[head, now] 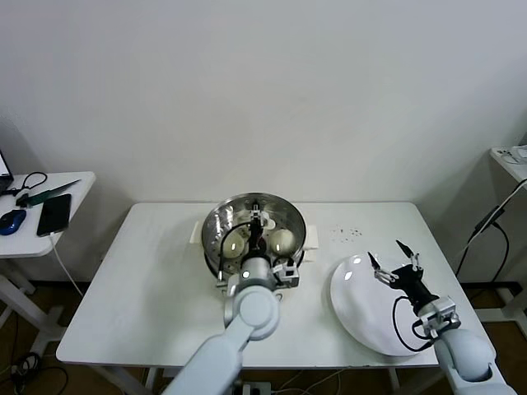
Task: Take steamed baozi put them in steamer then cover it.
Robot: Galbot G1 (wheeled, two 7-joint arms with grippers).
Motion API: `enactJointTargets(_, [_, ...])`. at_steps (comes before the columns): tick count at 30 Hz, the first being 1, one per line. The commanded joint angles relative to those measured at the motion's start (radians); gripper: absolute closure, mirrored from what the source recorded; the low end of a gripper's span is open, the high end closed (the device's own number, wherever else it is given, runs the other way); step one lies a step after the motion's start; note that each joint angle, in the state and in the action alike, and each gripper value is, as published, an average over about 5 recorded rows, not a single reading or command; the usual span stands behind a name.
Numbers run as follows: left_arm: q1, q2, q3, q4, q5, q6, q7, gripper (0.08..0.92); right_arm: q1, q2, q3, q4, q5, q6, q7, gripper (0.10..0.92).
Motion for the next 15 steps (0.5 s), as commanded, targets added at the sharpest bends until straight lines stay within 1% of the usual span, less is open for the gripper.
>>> enactJointTargets(1, [0.036, 0.042, 0.0, -0.132, -0.019, 0.05, 0.029, 0.498, 0.002, 0.0, -0.002, -0.001, -0.007, -0.005, 0.002, 0.203])
enactJointTargets(10, [0.117, 0.113, -0.03, -0.272, -0.04, 0.049, 0.03, 0.24, -0.001, 0.0, -0.003, 0.019, -0.008, -0.065, 0.025, 0.203])
enactJointTargets(12, [0.142, 0.128, -0.045, -0.304, -0.054, 0.046, 0.023, 0.201, -0.001, 0.001, -0.004, 0.024, -0.009, -0.078, 0.025, 0.203])
enactJointTargets(15, [0.188, 0.148, -0.08, -0.356, -0.089, 0.036, -0.008, 0.18, 0.0, 0.003, -0.005, 0.031, -0.011, -0.092, 0.023, 0.203])
